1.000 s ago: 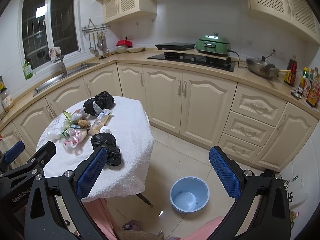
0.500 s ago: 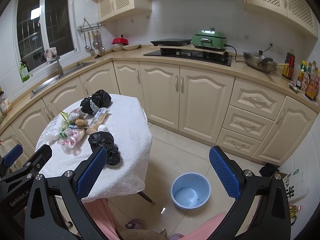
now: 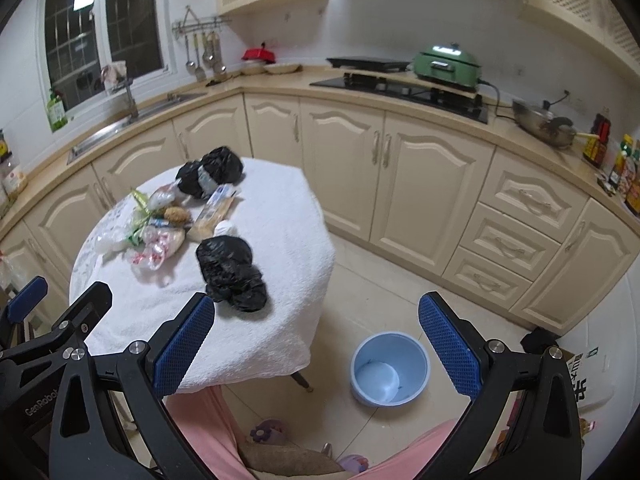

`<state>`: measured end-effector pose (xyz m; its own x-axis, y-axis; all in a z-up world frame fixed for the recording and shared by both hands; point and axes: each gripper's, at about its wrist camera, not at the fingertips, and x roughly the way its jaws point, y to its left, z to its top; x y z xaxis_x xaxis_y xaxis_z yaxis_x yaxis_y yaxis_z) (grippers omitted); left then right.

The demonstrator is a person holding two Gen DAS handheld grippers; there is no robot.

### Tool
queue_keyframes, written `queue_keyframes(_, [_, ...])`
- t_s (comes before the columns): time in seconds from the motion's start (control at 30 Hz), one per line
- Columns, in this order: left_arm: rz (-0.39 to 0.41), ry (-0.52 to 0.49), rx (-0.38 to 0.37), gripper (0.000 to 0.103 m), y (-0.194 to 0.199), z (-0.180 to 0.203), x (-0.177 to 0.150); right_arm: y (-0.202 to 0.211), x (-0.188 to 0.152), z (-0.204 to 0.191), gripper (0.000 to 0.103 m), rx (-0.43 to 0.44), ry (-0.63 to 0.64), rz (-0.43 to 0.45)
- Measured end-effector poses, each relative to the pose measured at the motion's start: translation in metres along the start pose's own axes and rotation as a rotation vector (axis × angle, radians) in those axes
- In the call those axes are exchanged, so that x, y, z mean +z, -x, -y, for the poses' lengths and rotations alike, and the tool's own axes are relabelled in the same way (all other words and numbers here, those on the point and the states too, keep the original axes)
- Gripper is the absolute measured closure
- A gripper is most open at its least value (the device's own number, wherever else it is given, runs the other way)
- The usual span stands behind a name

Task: Collect trash
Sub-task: 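Grasp the black plastic bag with the right gripper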

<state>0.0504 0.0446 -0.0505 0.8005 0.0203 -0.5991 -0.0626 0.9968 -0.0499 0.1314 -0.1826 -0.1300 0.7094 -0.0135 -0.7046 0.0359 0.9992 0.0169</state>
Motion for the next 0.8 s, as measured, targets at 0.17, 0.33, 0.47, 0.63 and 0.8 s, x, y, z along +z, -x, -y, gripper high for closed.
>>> queue_keyframes(0.17, [-0.035,0.013,0.037,0.001,-0.017,-0.022,0.001,-0.021,0.0,-0.024,0.0,0.014,0.035,-0.044])
queue_keyframes(0.33, [-0.095,0.028,0.021,0.001,-0.04,-0.045,0.0,-0.054,-0.001,-0.051,0.0,0.026,0.076,-0.115])
queue_keyframes(0.47, [-0.143,0.043,0.014,0.003,-0.064,-0.063,-0.001,-0.084,-0.003,-0.07,0.0,0.044,0.098,-0.187])
queue_keyframes(0.63, [-0.247,0.074,-0.014,0.01,-0.108,-0.085,-0.002,-0.121,-0.008,-0.09,0.0,0.074,0.111,-0.27])
queue_keyframes(0.8, [-0.318,0.096,-0.025,0.013,-0.15,-0.098,-0.002,-0.15,-0.006,-0.095,0.0,0.067,0.081,-0.313])
